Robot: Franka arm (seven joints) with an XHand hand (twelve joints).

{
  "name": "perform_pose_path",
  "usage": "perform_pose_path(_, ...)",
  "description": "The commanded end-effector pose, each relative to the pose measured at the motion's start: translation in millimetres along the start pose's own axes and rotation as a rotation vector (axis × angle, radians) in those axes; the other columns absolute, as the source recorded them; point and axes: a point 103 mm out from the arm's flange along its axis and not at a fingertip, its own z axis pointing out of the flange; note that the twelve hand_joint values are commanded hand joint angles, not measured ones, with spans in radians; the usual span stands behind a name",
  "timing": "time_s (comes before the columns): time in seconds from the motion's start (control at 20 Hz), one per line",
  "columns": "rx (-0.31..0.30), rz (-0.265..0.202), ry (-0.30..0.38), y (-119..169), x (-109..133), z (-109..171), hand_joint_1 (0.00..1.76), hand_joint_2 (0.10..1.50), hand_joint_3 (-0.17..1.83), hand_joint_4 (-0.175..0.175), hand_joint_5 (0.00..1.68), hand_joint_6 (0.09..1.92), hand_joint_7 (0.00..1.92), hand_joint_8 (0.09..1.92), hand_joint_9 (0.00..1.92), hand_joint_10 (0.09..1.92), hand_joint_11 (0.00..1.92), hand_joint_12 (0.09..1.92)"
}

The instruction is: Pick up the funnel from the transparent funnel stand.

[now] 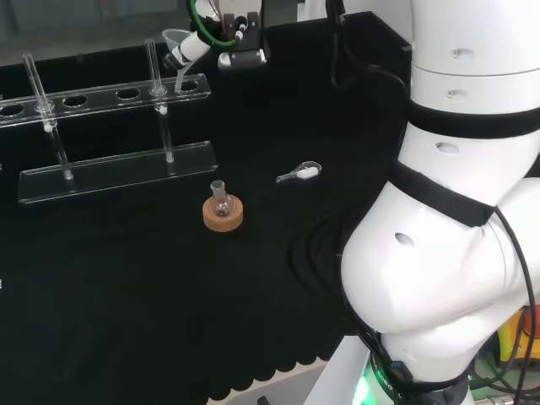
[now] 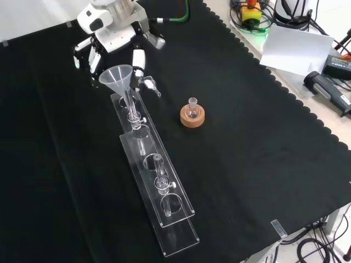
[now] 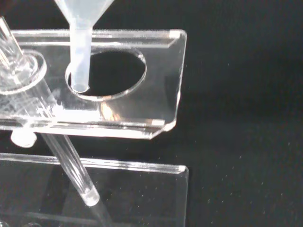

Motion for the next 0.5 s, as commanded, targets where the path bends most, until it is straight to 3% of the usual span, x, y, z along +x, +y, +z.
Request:
perform_pose_path(0.05,-0.012,-0.032,-0.043,-7.1,-5.3,-14.8,0.75,0.70,0.19,0.078,0.82,0.67,1.20,0.57,0.86,0.33,0.00,1.09)
perform_pose_path(0.5,-0.052,-0.065,-0.104,-26.1,-22.4,-48.3,0.76,0.68,0.25,0.084,0.84,0.67,1.21,0.58,0.87,0.32,0.00,1.12)
